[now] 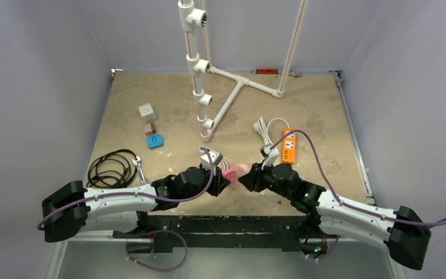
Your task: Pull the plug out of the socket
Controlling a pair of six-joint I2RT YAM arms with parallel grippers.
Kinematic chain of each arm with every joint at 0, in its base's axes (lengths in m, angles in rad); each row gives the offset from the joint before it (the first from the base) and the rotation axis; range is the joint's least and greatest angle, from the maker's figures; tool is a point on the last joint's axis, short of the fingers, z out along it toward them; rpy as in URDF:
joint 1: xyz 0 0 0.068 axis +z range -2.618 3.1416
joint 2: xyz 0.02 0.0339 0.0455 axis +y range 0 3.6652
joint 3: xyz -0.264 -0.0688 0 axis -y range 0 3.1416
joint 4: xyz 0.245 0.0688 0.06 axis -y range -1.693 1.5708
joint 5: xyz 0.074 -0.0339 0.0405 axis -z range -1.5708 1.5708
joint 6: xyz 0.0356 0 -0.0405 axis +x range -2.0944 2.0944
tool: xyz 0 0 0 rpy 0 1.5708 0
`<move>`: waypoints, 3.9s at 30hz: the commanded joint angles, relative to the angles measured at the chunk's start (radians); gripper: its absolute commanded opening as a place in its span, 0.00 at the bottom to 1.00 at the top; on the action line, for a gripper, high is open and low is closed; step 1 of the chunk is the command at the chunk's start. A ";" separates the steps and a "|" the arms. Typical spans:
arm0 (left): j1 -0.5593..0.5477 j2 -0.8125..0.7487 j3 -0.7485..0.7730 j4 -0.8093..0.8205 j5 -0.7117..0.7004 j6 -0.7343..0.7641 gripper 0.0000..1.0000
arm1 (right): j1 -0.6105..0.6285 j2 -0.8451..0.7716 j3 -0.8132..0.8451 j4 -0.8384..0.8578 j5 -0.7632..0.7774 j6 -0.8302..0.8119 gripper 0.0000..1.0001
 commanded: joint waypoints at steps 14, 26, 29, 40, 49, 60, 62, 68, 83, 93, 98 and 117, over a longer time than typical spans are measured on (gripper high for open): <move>0.050 -0.009 -0.016 0.058 0.083 -0.041 0.00 | -0.004 0.049 0.075 -0.119 0.145 0.047 0.00; 0.049 0.064 0.005 0.137 0.192 -0.075 0.00 | -0.004 0.127 0.112 -0.162 0.203 0.089 0.00; 0.049 0.088 0.020 0.141 0.200 -0.065 0.00 | -0.005 0.138 0.119 -0.163 0.201 0.088 0.00; 0.099 0.062 0.060 -0.094 0.010 -0.002 0.00 | -0.004 0.090 0.116 -0.177 0.183 0.057 0.00; 0.174 0.064 0.040 -0.107 0.017 -0.010 0.00 | -0.005 0.063 0.122 -0.200 0.200 0.045 0.00; 0.173 0.040 0.037 -0.008 0.217 0.049 0.00 | -0.004 0.088 0.121 -0.195 0.191 0.056 0.00; 0.173 0.035 0.049 -0.007 0.260 0.052 0.00 | -0.004 0.101 0.122 -0.194 0.197 0.060 0.00; 0.172 0.020 0.070 -0.012 0.308 0.055 0.00 | -0.005 0.132 0.133 -0.197 0.209 0.088 0.00; 0.170 0.048 0.045 0.065 0.328 0.000 0.00 | -0.004 0.160 0.148 -0.202 0.222 0.114 0.00; 0.198 0.034 0.062 -0.115 0.118 0.016 0.00 | -0.004 0.140 0.145 -0.223 0.236 0.118 0.00; 0.216 0.062 0.053 -0.086 0.136 0.000 0.00 | -0.005 0.128 0.145 -0.223 0.229 0.117 0.00; 0.320 -0.019 0.080 -0.172 0.163 0.037 0.00 | -0.005 0.067 0.172 -0.292 0.287 0.100 0.00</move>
